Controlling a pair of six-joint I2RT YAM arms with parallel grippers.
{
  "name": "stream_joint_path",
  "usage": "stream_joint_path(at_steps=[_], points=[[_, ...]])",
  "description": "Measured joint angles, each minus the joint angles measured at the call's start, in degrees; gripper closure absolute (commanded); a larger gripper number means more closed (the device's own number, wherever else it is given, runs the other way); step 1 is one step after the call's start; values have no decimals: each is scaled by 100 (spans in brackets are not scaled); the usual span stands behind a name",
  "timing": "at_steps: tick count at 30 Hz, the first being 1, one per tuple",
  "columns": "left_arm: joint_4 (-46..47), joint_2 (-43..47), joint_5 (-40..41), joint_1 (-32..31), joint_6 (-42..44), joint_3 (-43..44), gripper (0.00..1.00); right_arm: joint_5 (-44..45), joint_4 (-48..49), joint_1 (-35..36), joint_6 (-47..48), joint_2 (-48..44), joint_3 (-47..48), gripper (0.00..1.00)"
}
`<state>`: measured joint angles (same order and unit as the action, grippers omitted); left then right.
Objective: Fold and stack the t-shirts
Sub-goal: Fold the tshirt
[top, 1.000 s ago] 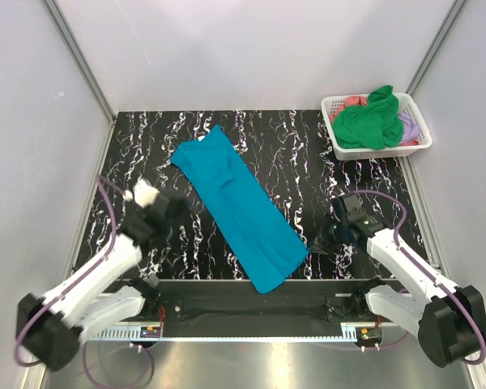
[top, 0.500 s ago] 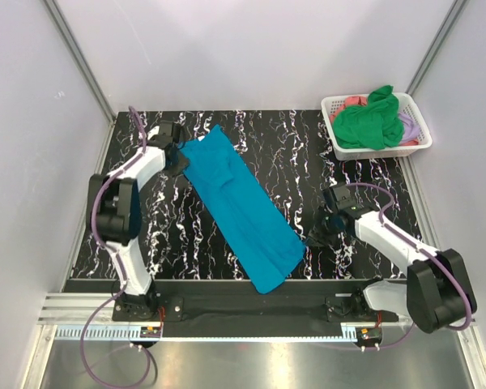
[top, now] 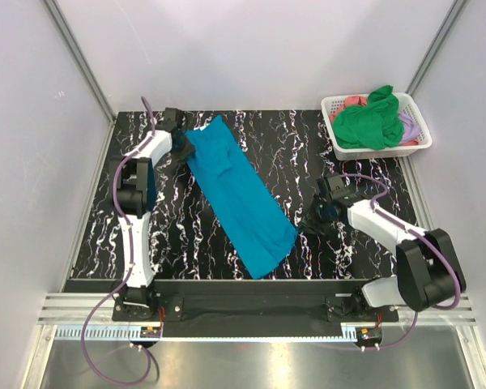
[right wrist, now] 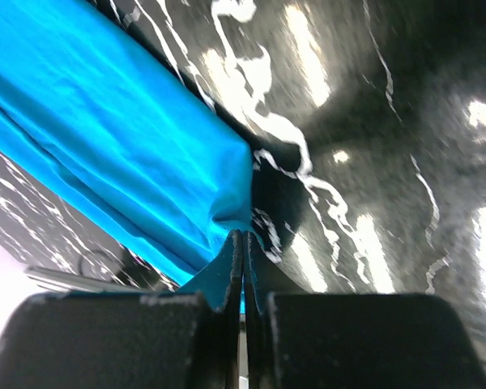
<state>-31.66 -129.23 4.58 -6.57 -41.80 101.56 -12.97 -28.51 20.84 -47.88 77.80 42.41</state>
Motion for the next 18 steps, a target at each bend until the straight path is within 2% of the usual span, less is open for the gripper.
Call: stream_joint_path(at_steps=[3, 6, 8, 10, 12, 14, 18], points=[[-83, -542, -323, 210, 98, 881, 62, -15, 214, 0, -138, 315, 116, 100], [-90, -1023, -737, 396, 197, 1646, 56, -20, 457, 2, -249, 697, 195, 100], [-94, -1069, -896, 490, 267, 1740, 52, -22, 542, 2, -299, 896, 221, 100], [52, -734, -944, 538, 297, 1200, 47, -26, 621, 2, -319, 1078, 238, 100], [127, -35, -929, 531, 313, 162, 40, -68, 640, 2, -319, 1228, 264, 100], [-155, 796, -793, 455, 345, -750, 40, -144, 640, 2, -315, 1346, 310, 100], [-702, 2509, -50, -57, 494, -1720, 40, -271, 638, 2, -262, 1392, 345, 100]])
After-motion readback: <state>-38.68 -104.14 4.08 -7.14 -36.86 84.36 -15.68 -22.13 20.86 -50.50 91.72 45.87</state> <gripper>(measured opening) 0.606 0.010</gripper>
